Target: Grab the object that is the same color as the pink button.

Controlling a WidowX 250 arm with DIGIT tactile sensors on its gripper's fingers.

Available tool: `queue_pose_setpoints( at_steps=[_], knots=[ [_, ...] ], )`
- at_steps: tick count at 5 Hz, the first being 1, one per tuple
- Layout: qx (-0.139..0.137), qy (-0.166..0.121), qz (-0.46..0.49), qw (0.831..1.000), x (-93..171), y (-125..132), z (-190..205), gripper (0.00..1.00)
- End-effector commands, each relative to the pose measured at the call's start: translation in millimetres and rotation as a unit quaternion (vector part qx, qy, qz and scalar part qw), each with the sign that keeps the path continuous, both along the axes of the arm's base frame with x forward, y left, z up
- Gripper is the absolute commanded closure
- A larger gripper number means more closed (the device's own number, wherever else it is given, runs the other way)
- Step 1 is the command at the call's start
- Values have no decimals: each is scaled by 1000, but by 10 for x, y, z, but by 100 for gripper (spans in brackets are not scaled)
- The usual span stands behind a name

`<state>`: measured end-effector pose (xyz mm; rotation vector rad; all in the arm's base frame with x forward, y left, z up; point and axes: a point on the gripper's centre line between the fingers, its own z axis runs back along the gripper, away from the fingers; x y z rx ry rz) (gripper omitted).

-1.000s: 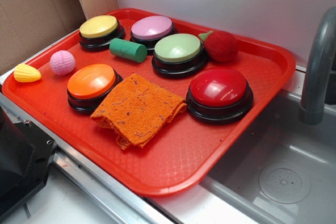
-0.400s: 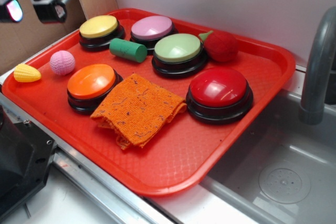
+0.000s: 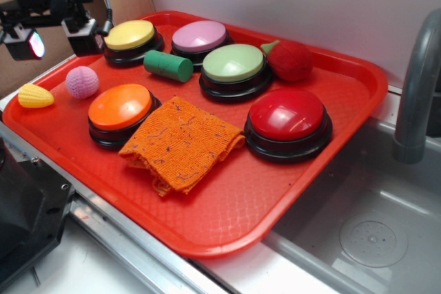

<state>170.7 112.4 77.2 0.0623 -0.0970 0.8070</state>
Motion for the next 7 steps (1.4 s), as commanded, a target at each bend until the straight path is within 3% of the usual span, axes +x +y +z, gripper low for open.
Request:
queue_pose_setpoints(
  at_steps=[1,3,4,5,6,7],
  knots=[
    [20,13,41,999,49,174,-233,0],
    [30,26,36,999,129,178,-463,0],
    [17,4,36,999,165,158,-490,12],
    [16,-6,4,1000,180,127,-434,100],
    [7,-1,-72,997,244,24,-147,100],
    [-5,-18,-127,992,369,-147,158,100]
  ],
)
